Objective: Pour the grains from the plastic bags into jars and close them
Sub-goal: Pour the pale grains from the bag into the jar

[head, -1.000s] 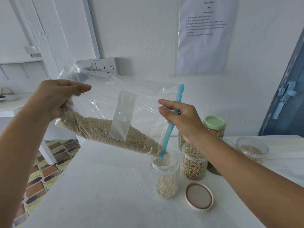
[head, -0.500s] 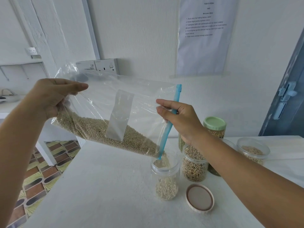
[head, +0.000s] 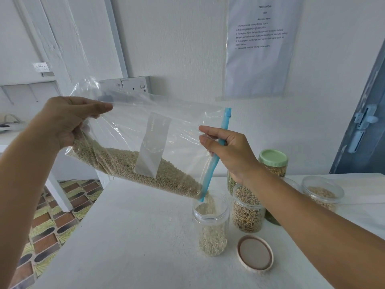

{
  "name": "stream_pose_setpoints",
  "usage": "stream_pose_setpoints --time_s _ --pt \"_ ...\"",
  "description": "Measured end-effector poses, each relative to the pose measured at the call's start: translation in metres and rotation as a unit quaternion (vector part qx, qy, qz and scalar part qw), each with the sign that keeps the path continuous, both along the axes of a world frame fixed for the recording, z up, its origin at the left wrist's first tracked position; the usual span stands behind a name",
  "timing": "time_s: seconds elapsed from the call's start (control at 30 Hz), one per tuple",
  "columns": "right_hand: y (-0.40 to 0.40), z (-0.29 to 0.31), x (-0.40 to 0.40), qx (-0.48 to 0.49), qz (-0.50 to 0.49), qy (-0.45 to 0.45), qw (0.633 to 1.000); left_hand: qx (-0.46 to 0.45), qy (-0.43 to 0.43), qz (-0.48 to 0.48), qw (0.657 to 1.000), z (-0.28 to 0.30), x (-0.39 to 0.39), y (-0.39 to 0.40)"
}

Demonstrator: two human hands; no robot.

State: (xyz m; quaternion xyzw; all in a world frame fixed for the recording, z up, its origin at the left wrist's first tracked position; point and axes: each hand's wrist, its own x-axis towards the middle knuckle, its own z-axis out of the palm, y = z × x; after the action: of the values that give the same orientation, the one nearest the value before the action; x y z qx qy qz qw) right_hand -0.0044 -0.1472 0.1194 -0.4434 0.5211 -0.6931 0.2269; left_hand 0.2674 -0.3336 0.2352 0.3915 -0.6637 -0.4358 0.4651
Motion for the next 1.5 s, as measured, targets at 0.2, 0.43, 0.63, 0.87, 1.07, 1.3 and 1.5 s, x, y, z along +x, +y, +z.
stream_pose_setpoints --time_s 0.2,0.43,0.63,0.87,1.07,1.3,1.5 --pt "0.001 -0.002 -0.002 0.002 -0.001 -0.003 1.0 0.011 0.007 -0.005 1.0 -0.004 -0.002 0.002" --pt "0.001 -0.003 -0.003 0.003 -0.006 0.0 1.0 0.004 0.01 -0.023 1.0 -0.004 -0.001 0.0" --pt "0.0 -0.003 -0.002 0.003 -0.002 -0.001 1.0 0.007 0.006 -0.022 1.0 -0.002 -0.001 0.0" --pt "0.0 0.0 0.002 -0.001 0.004 -0.001 1.0 0.025 0.015 -0.003 1.0 -0.002 -0.001 0.0" --pt "-0.002 0.0 0.003 -0.002 0.011 -0.007 1.0 0.03 0.01 0.004 0.999 -0.002 0.001 -0.001" --pt "-0.002 -0.002 0.002 -0.002 0.005 -0.008 1.0 0.031 0.006 -0.006 0.999 0.0 -0.001 -0.008" --pt "0.0 -0.001 0.0 -0.001 0.012 -0.017 1.0 0.047 -0.001 -0.006 0.999 -0.004 -0.005 -0.012"
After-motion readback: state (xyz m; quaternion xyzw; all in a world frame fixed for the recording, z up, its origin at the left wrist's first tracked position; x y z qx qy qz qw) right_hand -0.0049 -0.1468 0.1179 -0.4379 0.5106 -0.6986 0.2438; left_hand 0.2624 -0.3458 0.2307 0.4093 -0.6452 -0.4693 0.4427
